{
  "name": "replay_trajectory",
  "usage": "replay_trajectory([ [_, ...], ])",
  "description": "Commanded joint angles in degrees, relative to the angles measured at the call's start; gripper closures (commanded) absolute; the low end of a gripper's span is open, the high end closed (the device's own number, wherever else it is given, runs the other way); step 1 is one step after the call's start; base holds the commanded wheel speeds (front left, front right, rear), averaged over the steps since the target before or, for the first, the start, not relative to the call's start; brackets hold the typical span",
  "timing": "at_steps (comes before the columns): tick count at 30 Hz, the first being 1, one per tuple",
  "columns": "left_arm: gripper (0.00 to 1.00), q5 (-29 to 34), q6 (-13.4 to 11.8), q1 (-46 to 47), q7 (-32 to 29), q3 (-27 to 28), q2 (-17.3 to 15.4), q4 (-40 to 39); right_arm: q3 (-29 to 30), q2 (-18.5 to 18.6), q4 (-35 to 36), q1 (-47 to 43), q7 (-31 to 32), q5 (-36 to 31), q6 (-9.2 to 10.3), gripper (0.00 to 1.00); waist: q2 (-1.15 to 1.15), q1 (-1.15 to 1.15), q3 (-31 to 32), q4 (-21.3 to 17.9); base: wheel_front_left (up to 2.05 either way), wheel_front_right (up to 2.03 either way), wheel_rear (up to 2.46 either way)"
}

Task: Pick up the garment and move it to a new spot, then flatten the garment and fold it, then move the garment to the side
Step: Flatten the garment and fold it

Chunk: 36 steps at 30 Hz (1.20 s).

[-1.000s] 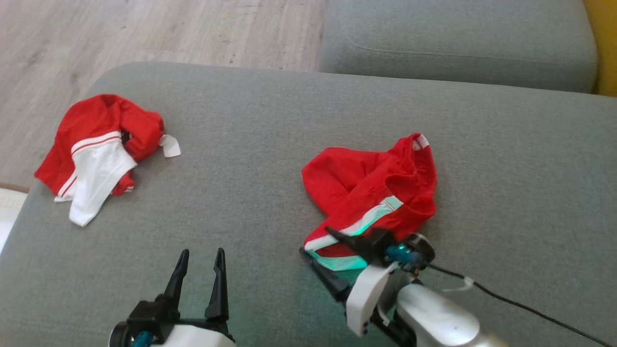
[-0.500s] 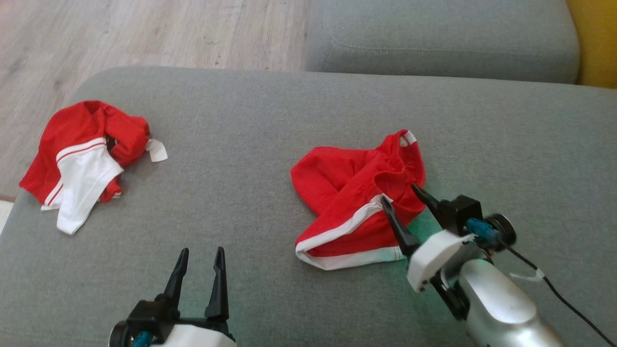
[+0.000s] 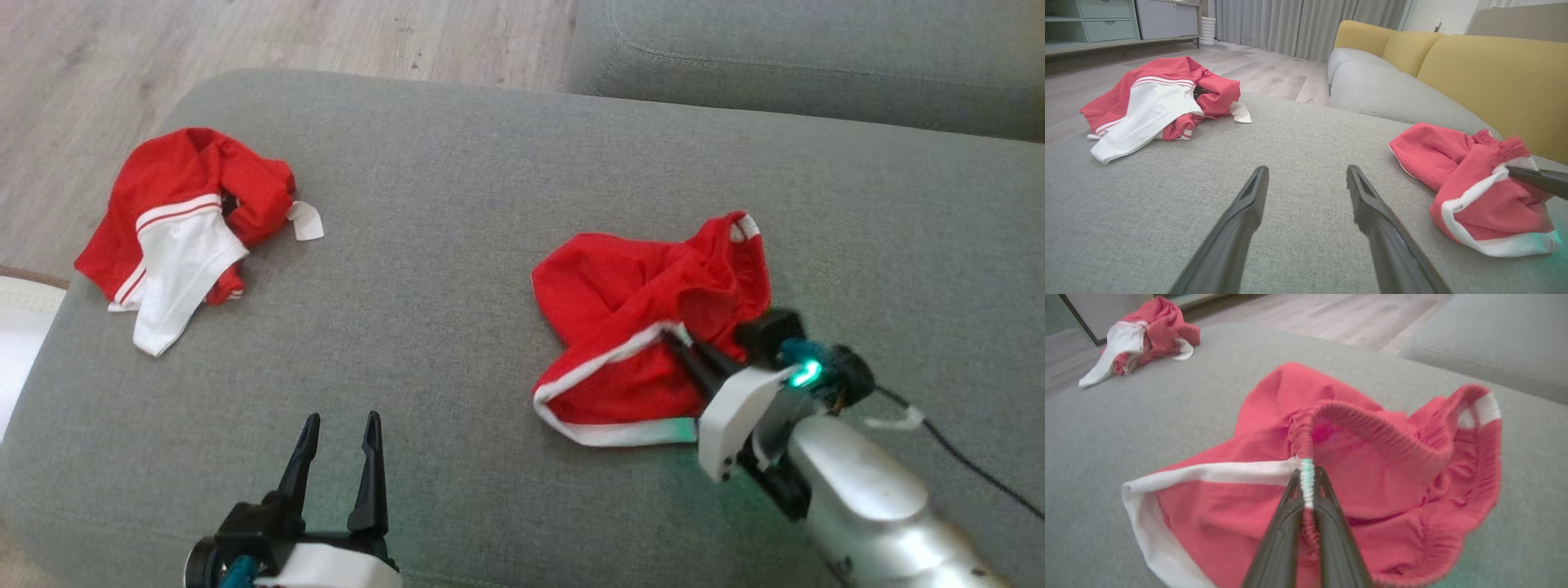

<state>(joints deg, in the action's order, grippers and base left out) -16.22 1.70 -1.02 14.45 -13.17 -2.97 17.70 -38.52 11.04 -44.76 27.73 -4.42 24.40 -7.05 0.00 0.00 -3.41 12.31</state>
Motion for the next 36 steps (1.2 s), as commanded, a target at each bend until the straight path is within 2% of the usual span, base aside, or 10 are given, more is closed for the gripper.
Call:
replay_trajectory([
  [1, 0.0, -0.27, -0.28, 2.7, 0.55, 1.51, 0.09, -1.67, 0.02, 0.7, 2.13, 2.67, -1.1, 0.54, -0.44, 1.0, 0.0, 0.0, -0.01, 0.15, 0.0, 0.0, 0.0],
  [5, 0.0, -0.26, -0.38, 2.78, 0.55, 1.53, 0.09, -2.01, 1.77, 1.66, 4.76, 6.32, -2.36, 0.34, -0.44, 1.0, 0.0, 0.0, -0.28, 0.58, 0.0, 0.0, 0.0],
  [8, 0.0, -0.39, -0.33, 3.02, 0.55, 1.21, 0.09, -2.07, 0.35, 1.15, 6.96, 9.31, -1.22, -1.06, -0.44, 1.0, 0.0, 0.0, -0.52, 1.33, 0.0, 0.0, 0.0],
  [15, 0.0, -0.76, -0.45, 3.66, 0.55, 0.57, 0.09, -2.4, -12.62, -1.9, 7.04, 13.55, 4.99, -1.14, -0.44, 1.0, 0.0, 0.0, -0.87, 4.04, 0.0, 0.0, 0.0],
  [18, 0.0, -0.84, -0.59, 3.69, 0.55, 0.66, 0.09, -2.57, -17.84, -3.36, 5.26, 14.87, 4.25, -0.78, -0.44, 1.0, 0.0, 0.0, -0.93, 4.84, 0.0, 0.0, 0.0],
  [19, 0.0, -0.85, -0.69, 3.62, 0.55, 0.73, 0.09, -2.67, -18.84, -3.92, 4.36, 15.23, 3.26, -1.02, -0.44, 0.67, 0.0, 0.0, -0.98, 4.96, 0.0, 0.0, 0.0],
  [20, 0.0, -0.86, -0.72, 3.57, 0.55, 0.79, 0.09, -2.73, -20.03, -4.55, 3.6, 15.33, 2.35, -1.01, -0.44, 0.0, 0.0, 0.0, -1.04, 5.07, 0.0, 0.0, 0.0],
  [28, 0.0, -0.54, -1.04, 2.99, 0.55, 2.1, 0.09, -3.17, -24.31, -6.83, 0.64, 16.24, -4.58, 2.34, -0.44, 0.0, 0.0, 0.0, -0.99, 3.04, 0.0, 0.0, 0.0],
  [32, 0.0, -0.27, -0.9, 2.68, 0.55, 2.5, 0.09, -3.3, -21.96, -6.02, 0.04, 16.4, -7.62, 3.01, -0.44, 0.0, 0.0, 0.0, -0.59, 0.75, 0.0, 0.0, 0.0],
  [36, 0.0, -0.04, -0.82, 2.59, 0.55, 2.79, 0.09, -3.57, -17.02, -4.39, 0.6, 15.1, -9.43, 2.6, -0.44, 0.0, 0.0, 0.0, -0.31, -1.63, 0.0, 0.0, 0.0],
])
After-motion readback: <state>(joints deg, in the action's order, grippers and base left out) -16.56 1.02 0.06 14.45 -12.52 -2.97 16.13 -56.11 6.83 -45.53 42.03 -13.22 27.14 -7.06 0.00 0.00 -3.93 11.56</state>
